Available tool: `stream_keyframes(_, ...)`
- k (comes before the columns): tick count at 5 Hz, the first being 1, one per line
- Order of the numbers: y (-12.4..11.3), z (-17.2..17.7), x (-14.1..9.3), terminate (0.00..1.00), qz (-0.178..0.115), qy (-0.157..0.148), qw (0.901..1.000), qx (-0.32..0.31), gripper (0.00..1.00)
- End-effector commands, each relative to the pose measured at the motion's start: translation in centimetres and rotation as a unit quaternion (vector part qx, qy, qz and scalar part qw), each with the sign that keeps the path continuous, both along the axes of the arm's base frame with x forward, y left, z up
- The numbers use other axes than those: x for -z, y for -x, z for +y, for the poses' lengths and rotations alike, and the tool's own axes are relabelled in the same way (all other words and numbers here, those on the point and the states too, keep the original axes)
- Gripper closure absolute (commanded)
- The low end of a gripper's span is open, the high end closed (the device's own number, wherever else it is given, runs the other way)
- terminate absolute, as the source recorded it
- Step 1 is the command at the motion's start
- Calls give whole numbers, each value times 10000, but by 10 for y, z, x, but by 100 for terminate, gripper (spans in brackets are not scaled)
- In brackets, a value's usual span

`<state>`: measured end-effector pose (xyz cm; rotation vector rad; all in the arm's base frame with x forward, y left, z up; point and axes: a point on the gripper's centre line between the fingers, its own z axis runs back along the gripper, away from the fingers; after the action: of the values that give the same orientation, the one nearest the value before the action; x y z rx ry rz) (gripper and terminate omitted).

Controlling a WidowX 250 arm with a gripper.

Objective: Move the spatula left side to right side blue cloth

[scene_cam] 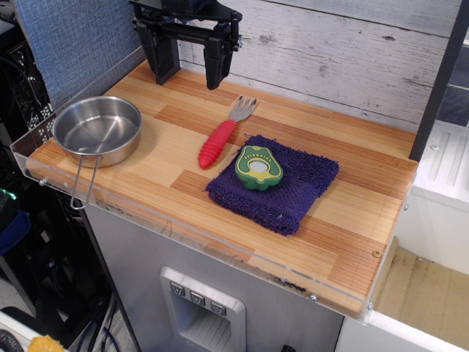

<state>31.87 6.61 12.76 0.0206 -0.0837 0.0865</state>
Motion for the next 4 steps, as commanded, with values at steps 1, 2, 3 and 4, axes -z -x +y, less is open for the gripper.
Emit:
stream_keyframes(1,0,0,0,0,0,0,10000,0,0)
stream_keyframes(2,-29,4,13,0,-79,44,9999,-79,0)
stream_keyframes(3,-50,11,31,0,-180,20,9998,-128,0)
stream_keyframes(4,-59,15,50,0,-84,-209,9997,-21,0)
